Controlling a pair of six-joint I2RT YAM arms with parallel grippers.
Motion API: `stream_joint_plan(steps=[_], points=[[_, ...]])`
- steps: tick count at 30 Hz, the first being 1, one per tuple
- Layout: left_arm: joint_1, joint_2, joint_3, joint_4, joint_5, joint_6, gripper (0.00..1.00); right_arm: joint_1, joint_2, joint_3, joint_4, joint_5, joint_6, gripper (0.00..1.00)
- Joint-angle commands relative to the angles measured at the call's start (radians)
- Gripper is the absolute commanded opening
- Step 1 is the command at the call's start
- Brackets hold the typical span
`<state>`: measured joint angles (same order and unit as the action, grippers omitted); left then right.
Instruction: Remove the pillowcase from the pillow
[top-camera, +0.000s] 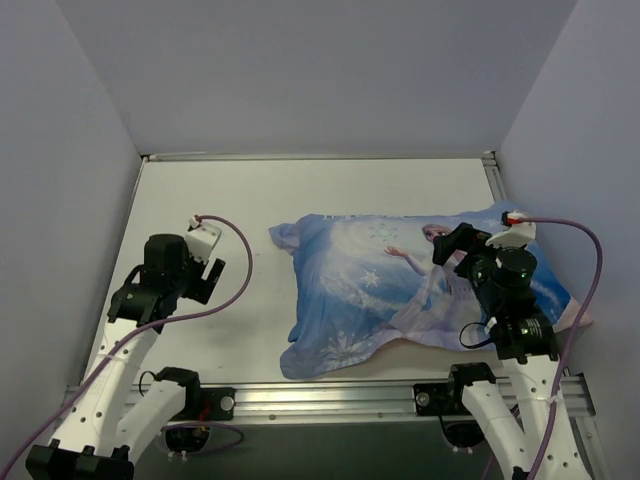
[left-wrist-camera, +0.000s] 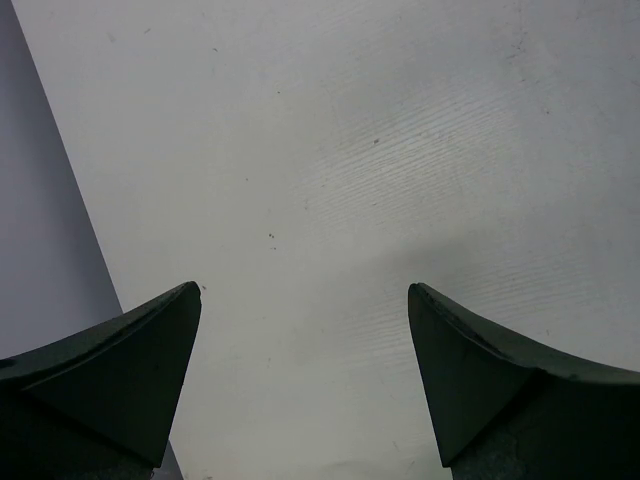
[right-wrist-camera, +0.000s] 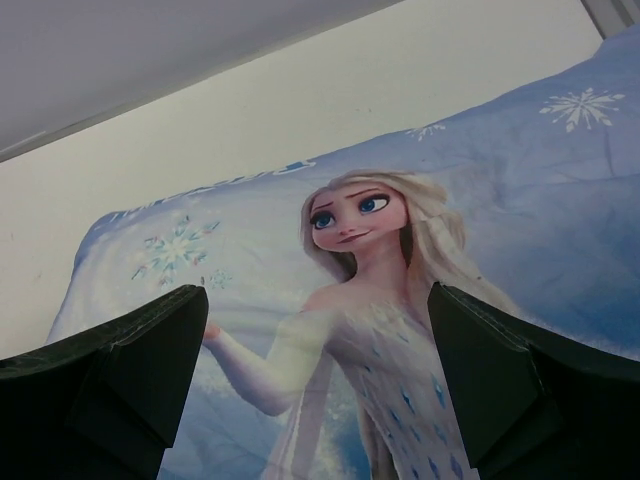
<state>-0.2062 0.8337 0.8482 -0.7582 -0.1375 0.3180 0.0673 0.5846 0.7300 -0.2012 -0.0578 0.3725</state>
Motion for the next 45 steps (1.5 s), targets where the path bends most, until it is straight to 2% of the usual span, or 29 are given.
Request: stream_joint_plan(steps=[1, 4, 7, 10, 11, 12, 13, 14, 16, 17, 19, 21, 22, 25, 27, 31, 32, 33, 34, 35, 36, 38, 39, 40, 42, 45], points=[[0.007, -0.004, 0.005, 0.037, -0.008, -0.010, 0.94, 0.008, 0.003, 0.068, -0.033, -0.048, 0.009, 0.99], [0.005, 0.001, 0.006, 0.033, 0.018, 0.000, 0.94, 0.011, 0.101, 0.132, -0.165, -0.014, 0.031, 0.97], [0.007, 0.008, 0.011, 0.013, 0.059, 0.018, 0.94, 0.052, 0.272, 0.138, -0.239, -0.022, -0.020, 0.96], [0.007, 0.016, 0.020, -0.013, 0.093, 0.041, 0.94, 0.216, 0.435, 0.124, -0.231, -0.014, -0.006, 0.88], [0.007, 0.018, 0.023, -0.016, 0.095, 0.041, 0.94, 0.268, 0.510, 0.126, -0.222, 0.002, 0.008, 0.77], [0.007, 0.021, 0.029, -0.024, 0.095, 0.041, 0.94, 0.373, 0.552, 0.131, -0.210, 0.037, 0.032, 0.70], [0.007, 0.024, 0.034, -0.029, 0.096, 0.044, 0.94, 0.420, 0.590, 0.137, -0.183, 0.039, 0.043, 0.62], [0.007, 0.028, 0.040, -0.035, 0.104, 0.046, 0.94, 0.460, 0.671, 0.163, -0.163, 0.026, 0.049, 0.43], [0.007, 0.038, 0.061, -0.053, 0.111, 0.050, 0.94, 0.546, 0.781, 0.192, -0.072, -0.079, 0.062, 0.21], [0.008, 0.045, 0.068, -0.059, 0.113, 0.049, 0.94, 0.563, 0.811, 0.224, -0.029, -0.126, 0.068, 0.00], [0.010, 0.054, 0.089, -0.066, 0.118, 0.047, 0.94, 0.585, 0.863, 0.259, 0.105, -0.224, 0.126, 0.00], [0.010, 0.068, 0.101, -0.067, 0.118, 0.050, 0.94, 0.591, 0.928, 0.325, 0.192, -0.244, 0.187, 0.00], [0.010, 0.073, 0.118, -0.067, 0.118, 0.053, 0.94, 0.592, 0.963, 0.347, 0.300, -0.231, 0.262, 0.00], [0.010, 0.096, 0.173, -0.078, 0.118, 0.062, 0.94, 0.611, 1.027, 0.420, 0.474, -0.169, 0.367, 0.00], [0.010, 0.114, 0.204, -0.098, 0.116, 0.070, 0.94, 0.617, 1.073, 0.503, 0.514, -0.114, 0.404, 0.00], [0.010, 0.122, 0.245, -0.115, 0.104, 0.092, 0.94, 0.597, 1.205, 0.627, 0.482, -0.066, 0.394, 0.00], [0.010, 0.120, 0.255, -0.128, 0.108, 0.095, 0.94, 0.591, 1.215, 0.641, 0.477, -0.088, 0.398, 0.11], [0.011, 0.119, 0.259, -0.141, 0.117, 0.099, 0.94, 0.586, 1.221, 0.655, 0.461, -0.105, 0.395, 0.29], [0.010, 0.119, 0.264, -0.157, 0.133, 0.108, 0.94, 0.583, 1.215, 0.683, 0.445, -0.120, 0.382, 0.42], [0.010, 0.120, 0.272, -0.209, 0.194, 0.118, 0.94, 0.586, 1.204, 0.698, 0.419, -0.134, 0.359, 0.61], [0.011, 0.123, 0.273, -0.246, 0.226, 0.145, 0.94, 0.586, 1.184, 0.716, 0.332, -0.140, 0.288, 0.67], [0.008, 0.131, 0.261, -0.365, 0.332, 0.200, 0.94, 0.588, 1.095, 0.779, 0.202, -0.096, 0.180, 0.90], [-0.002, 0.128, 0.220, -0.394, 0.335, 0.245, 0.94, 0.588, 1.056, 0.790, 0.054, 0.011, 0.079, 0.94], [-0.015, 0.127, 0.191, -0.403, 0.308, 0.250, 0.94, 0.585, 0.969, 0.792, -0.005, 0.088, 0.045, 1.00], [-0.047, 0.116, 0.091, -0.366, 0.170, 0.253, 0.94, 0.527, 0.873, 0.728, -0.123, 0.217, 0.019, 1.00], [-0.075, 0.131, 0.025, -0.290, 0.075, 0.245, 0.94, 0.384, 0.671, 0.495, -0.132, 0.198, 0.042, 1.00]])
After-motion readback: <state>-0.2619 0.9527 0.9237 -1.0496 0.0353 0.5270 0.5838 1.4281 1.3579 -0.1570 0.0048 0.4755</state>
